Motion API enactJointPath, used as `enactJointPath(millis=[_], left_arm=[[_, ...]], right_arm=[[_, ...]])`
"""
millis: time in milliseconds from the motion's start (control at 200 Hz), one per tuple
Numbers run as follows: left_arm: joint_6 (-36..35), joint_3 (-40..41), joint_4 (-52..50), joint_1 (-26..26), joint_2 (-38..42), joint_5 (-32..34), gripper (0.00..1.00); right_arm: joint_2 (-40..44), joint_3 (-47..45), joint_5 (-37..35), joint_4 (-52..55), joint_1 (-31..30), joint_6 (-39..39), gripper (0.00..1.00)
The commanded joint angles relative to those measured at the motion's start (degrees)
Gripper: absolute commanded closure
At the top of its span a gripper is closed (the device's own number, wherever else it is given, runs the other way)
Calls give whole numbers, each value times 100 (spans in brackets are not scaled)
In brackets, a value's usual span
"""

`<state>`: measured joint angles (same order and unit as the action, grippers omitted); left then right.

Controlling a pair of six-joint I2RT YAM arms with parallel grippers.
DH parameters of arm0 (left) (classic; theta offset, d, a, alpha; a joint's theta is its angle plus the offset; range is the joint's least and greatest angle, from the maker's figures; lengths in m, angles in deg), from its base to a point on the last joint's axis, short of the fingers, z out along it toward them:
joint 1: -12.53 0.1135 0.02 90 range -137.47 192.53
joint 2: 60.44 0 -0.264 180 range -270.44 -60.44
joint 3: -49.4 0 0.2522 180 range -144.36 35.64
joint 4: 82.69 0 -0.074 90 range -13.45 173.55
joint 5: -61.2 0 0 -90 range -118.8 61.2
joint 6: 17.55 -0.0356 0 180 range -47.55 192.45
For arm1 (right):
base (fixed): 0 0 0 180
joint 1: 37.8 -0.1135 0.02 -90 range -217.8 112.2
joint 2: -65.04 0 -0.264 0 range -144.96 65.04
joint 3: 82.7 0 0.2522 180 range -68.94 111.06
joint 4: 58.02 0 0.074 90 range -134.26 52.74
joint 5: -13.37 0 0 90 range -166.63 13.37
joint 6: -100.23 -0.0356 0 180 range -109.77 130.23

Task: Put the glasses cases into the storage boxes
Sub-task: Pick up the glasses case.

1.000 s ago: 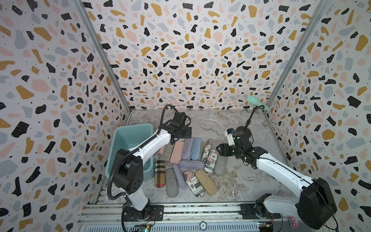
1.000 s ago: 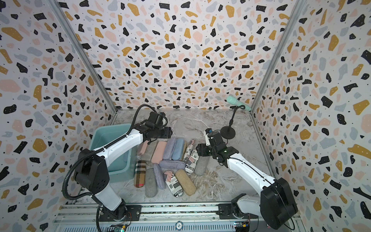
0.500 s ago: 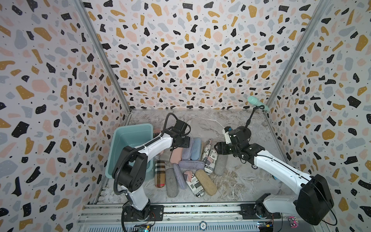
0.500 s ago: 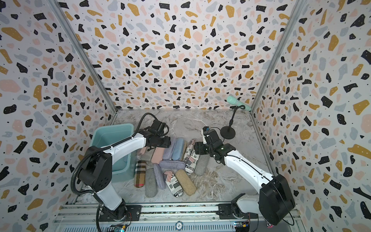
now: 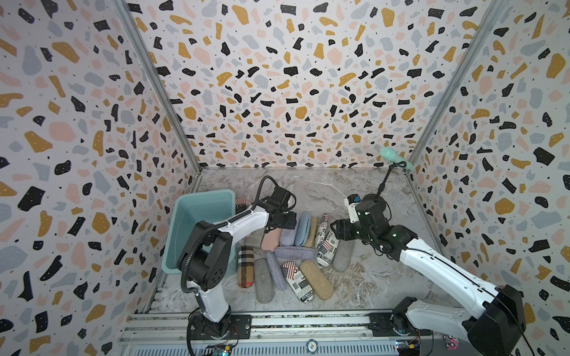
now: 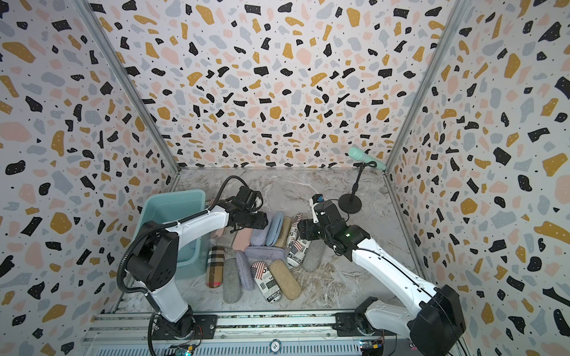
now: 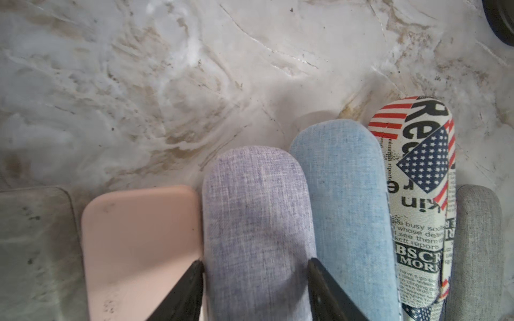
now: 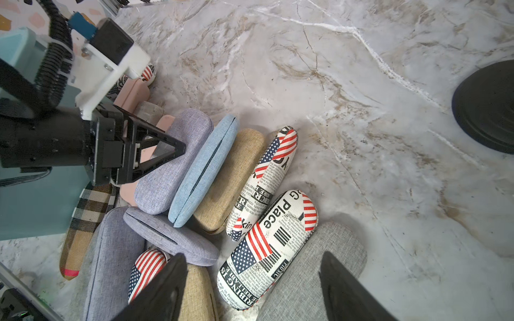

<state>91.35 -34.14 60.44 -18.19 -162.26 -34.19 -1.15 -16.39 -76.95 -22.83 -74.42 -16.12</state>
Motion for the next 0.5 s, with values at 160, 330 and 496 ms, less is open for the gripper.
enactJointPath(millis=[160,330,496], left_arm=[[-40,95,-412,-118,-110,559,37],[-190,-33,-637,-118,-69,873,32],[-251,-25,-710,-142,-22,923,30]], right_arm=[[168,215,-11,104,-98,110,22],[125,265,-224,118,-74,370,18],[42,273,-134,109,-8,459,18]])
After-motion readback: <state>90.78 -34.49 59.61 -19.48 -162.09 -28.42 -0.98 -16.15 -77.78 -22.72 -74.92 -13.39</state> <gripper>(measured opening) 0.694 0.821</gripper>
